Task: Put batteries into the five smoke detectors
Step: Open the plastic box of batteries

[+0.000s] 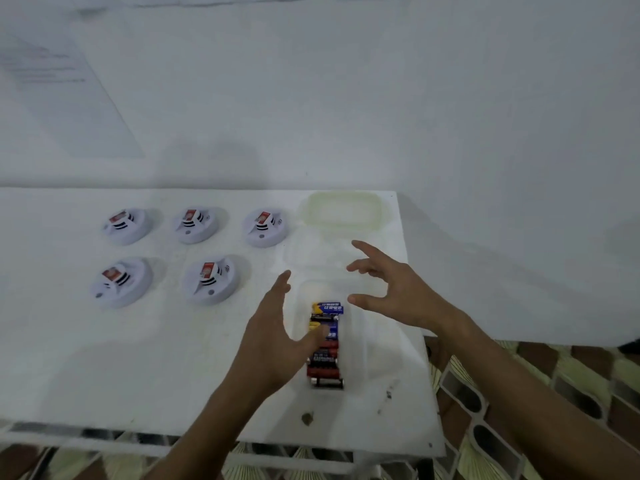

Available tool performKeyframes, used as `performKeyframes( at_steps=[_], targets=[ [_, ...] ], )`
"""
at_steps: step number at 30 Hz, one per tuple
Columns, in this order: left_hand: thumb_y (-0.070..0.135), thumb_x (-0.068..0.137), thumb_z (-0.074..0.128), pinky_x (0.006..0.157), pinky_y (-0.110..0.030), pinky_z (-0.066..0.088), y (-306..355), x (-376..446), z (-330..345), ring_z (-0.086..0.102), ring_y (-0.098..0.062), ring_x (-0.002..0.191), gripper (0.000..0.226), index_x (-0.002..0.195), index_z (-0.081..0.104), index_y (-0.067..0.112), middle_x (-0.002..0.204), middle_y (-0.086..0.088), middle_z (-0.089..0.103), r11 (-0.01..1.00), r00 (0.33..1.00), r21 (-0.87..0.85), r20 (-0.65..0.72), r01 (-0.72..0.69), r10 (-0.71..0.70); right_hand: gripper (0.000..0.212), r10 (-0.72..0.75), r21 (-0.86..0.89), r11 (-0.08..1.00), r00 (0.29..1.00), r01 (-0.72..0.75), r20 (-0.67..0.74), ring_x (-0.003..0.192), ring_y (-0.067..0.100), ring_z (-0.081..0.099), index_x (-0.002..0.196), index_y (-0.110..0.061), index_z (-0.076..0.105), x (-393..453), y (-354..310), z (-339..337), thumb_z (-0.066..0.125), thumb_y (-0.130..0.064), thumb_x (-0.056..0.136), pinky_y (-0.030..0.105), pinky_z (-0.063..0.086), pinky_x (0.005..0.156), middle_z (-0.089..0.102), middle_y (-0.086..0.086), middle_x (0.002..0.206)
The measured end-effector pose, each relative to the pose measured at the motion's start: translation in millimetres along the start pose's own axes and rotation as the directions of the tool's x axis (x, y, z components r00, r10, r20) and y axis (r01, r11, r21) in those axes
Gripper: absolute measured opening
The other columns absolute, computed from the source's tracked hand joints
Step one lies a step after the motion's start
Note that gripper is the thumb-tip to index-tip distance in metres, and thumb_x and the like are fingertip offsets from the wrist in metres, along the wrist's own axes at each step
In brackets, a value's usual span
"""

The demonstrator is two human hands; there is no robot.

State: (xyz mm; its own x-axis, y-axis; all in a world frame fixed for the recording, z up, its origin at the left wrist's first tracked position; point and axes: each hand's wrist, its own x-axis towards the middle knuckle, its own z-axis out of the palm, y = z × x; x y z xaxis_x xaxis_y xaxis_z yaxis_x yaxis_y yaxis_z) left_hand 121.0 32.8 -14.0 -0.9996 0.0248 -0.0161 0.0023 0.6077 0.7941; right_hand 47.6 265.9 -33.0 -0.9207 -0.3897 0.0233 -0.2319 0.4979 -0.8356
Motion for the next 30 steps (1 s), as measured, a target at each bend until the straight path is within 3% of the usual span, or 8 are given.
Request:
performKeyframes(
  at_steps=[4, 8, 12, 15, 18, 24, 28, 30],
  targets=[
    [0.052, 0.073, 0.076, 0.107, -0.034, 0.04, -11.6, -24.5, -3.6, 0.043, -0.009, 0.129, 0.102, 0.152, 0.013, 0.036, 0.145, 0.01, 0.042, 0.996, 0.998, -0.066, 0.044, 0.057, -0.055, 0.082, 0.0, -0.089, 0.996, 0.997, -0.007, -0.078, 0.117, 0.004, 0.052, 0.149, -0.043, 0.026, -4.7, -11.9, 7.5, 0.076, -0.031, 0.086, 0.016, 0.036, 0.105, 0.058, -0.02, 0.124],
    [0.049, 0.075, 0.076, 0.086, -0.019, 0.05, -23.2, -41.4, -6.9, 0.055, -0.001, 0.105, 0.1, 0.15, 0.011, 0.038, 0.127, 0.015, 0.048, 0.991, 0.987, -0.098, 0.146, 0.086, -0.072, 0.081, 0.035, -0.174, 0.983, 0.995, -0.051, -0.095, 0.112, 0.008, 0.052, 0.151, -0.037, 0.028, -14.6, -16.8, 22.2, 0.076, -0.03, 0.086, 0.021, 0.039, 0.103, 0.057, -0.017, 0.122],
    [0.037, 0.08, 0.076, 0.067, -0.005, 0.047, -35.7, -38.4, -8.6, 0.059, 0.007, 0.093, 0.094, 0.151, 0.014, 0.035, 0.128, 0.013, 0.056, 0.984, 0.974, -0.159, 0.22, 0.082, -0.046, 0.083, 0.062, -0.164, 0.983, 0.986, -0.087, -0.152, 0.121, 0.009, 0.05, 0.151, -0.035, 0.03, -25.7, -16.9, 35.3, 0.079, -0.031, 0.083, 0.024, 0.042, 0.104, 0.055, -0.013, 0.131],
    [0.035, 0.081, 0.075, 0.071, -0.006, 0.045, -40.3, -31.5, -14.6, 0.06, 0.007, 0.091, 0.093, 0.151, 0.014, 0.035, 0.124, 0.017, 0.055, 0.981, 0.965, -0.173, 0.259, 0.084, -0.037, 0.088, 0.094, -0.154, 0.98, 0.977, -0.124, -0.192, 0.121, 0.008, 0.046, 0.15, -0.036, 0.03, -32.8, -18.9, 41.0, 0.082, -0.031, 0.08, 0.016, 0.039, 0.1, 0.05, -0.01, 0.138],
    [0.029, 0.083, 0.075, 0.088, -0.024, 0.05, -47.3, -17.8, -26.3, 0.064, -0.006, 0.101, 0.094, 0.152, 0.012, 0.035, 0.129, 0.014, 0.058, 0.979, 0.957, -0.183, 0.289, 0.09, -0.034, 0.09, 0.107, -0.176, 0.973, 0.969, -0.147, -0.221, 0.117, 0.007, 0.044, 0.15, -0.038, 0.029, -42.6, -20.6, 44.6, 0.083, -0.035, 0.078, 0.004, 0.034, 0.089, 0.049, -0.014, 0.136],
    [0.007, 0.089, 0.066, 0.089, -0.035, 0.054, -55.3, 23.2, -41.6, 0.071, -0.017, 0.088, 0.068, 0.145, 0.034, 0.024, 0.108, 0.007, 0.069, 0.973, 0.978, -0.224, 0.207, 0.05, -0.003, 0.098, 0.161, -0.073, 0.978, 0.933, -0.194, -0.322, 0.114, 0.002, 0.05, 0.146, -0.042, 0.035, -71.4, -15.9, 48.5, 0.088, -0.048, 0.064, 0.016, 0.041, 0.094, 0.054, -0.02, 0.12],
    [0.016, 0.087, 0.071, 0.072, -0.013, 0.05, -44.5, 39.5, -34.0, 0.069, -0.011, 0.093, 0.059, 0.139, 0.044, 0.019, 0.106, 0.001, 0.068, 0.944, 0.998, -0.326, 0.061, 0.048, -0.03, 0.097, 0.165, 0.038, 0.986, 0.915, -0.163, -0.367, 0.104, 0.005, 0.058, 0.141, -0.041, 0.038, -80.1, -12.6, 55.5, 0.093, -0.03, 0.063, 0.021, 0.051, 0.09, 0.054, -0.011, 0.115],
    [0.027, 0.079, 0.078, 0.08, -0.011, 0.048, -42.3, 35.9, -29.9, 0.064, -0.001, 0.102, 0.077, 0.144, 0.037, 0.024, 0.118, 0.003, 0.064, 0.913, 0.993, -0.403, 0.119, 0.062, -0.015, 0.097, 0.178, 0.081, 0.984, 0.91, -0.158, -0.374, 0.102, 0.004, 0.059, 0.138, -0.045, 0.037, -80.0, -12.6, 58.0, 0.094, -0.026, 0.062, 0.018, 0.053, 0.083, 0.053, -0.013, 0.122]
  ],
)
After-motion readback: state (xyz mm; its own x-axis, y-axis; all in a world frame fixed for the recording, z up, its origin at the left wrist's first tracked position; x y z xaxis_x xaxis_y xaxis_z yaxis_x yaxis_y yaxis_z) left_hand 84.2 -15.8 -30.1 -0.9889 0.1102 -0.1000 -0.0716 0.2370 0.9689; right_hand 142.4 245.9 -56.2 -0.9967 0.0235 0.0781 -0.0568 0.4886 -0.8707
